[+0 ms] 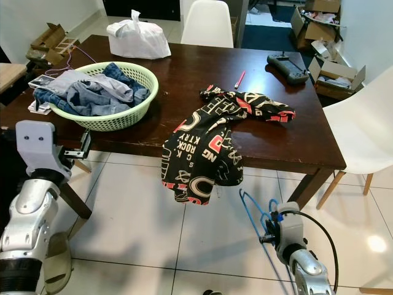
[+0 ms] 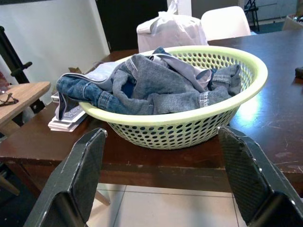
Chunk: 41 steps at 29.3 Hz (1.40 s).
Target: Hang hanger
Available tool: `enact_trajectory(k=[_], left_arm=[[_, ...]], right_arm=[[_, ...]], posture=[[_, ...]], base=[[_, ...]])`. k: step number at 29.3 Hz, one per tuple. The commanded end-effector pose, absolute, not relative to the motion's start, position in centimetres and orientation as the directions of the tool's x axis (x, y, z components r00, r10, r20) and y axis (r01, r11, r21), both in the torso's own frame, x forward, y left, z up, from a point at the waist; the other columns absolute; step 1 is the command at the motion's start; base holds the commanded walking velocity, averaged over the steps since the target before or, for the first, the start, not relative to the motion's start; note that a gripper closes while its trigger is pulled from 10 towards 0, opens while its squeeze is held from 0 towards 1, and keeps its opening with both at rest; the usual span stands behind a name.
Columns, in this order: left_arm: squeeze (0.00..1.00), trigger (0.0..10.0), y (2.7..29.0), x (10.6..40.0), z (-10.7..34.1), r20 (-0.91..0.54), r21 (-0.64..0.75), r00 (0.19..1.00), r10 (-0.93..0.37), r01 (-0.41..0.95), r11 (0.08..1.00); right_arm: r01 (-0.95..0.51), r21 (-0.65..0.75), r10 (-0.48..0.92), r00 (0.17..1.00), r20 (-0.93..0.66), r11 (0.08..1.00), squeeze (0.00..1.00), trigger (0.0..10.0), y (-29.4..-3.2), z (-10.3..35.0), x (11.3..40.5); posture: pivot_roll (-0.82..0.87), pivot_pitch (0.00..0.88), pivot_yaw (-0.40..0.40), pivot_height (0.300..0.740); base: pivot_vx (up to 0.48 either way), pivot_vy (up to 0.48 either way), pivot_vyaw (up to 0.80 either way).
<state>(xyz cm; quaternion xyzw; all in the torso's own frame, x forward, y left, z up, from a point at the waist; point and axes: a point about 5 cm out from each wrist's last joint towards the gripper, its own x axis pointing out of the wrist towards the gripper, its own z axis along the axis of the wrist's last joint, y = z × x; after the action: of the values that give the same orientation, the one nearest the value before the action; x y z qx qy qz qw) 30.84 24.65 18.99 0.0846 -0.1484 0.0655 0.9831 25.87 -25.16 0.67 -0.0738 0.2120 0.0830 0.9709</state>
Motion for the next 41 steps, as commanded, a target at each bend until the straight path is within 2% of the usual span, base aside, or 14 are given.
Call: enact_trajectory(k=[1,8,36,41], left_arm=[[0.0,10.0,25.2,30.6,19.3,0.303,0.156,0.946,0.118,-0.171,0.973],[0.0,10.0,25.2,30.6,19.7,0.299,0.157,0.947,0.121,-0.173,0.972],[0.0,10.0,24.2,30.6,20.2,0.28,0.147,0.954,0.104,-0.15,0.978],[0.0,10.0,24.0,30.8,21.3,0.296,0.143,0.951,0.093,-0.14,0.98]], right_arm=[[-0.221,-0.125,0.144,0.883,-0.448,0.967,0.0,10.0,-25.2,0.2,25.4],[-0.232,-0.12,0.156,0.88,-0.449,0.965,0.0,10.0,-25.2,0.1,25.2],[-0.228,-0.095,0.168,0.89,-0.424,0.969,0.0,10.0,-25.0,0.2,25.3],[-0.221,-0.093,0.162,0.891,-0.423,0.971,0.0,10.0,-25.0,0.2,25.3]], posture=[[0.03,0.158,-0.024,0.74],[0.03,0.154,-0.021,0.74],[0.03,0.161,-0.02,0.74],[0.03,0.164,-0.02,0.74]], base=[[0.0,0.0,0.0],[0.168,0.0,0.0],[0.329,0.0,0.0],[0.0,0.0,0.0]])
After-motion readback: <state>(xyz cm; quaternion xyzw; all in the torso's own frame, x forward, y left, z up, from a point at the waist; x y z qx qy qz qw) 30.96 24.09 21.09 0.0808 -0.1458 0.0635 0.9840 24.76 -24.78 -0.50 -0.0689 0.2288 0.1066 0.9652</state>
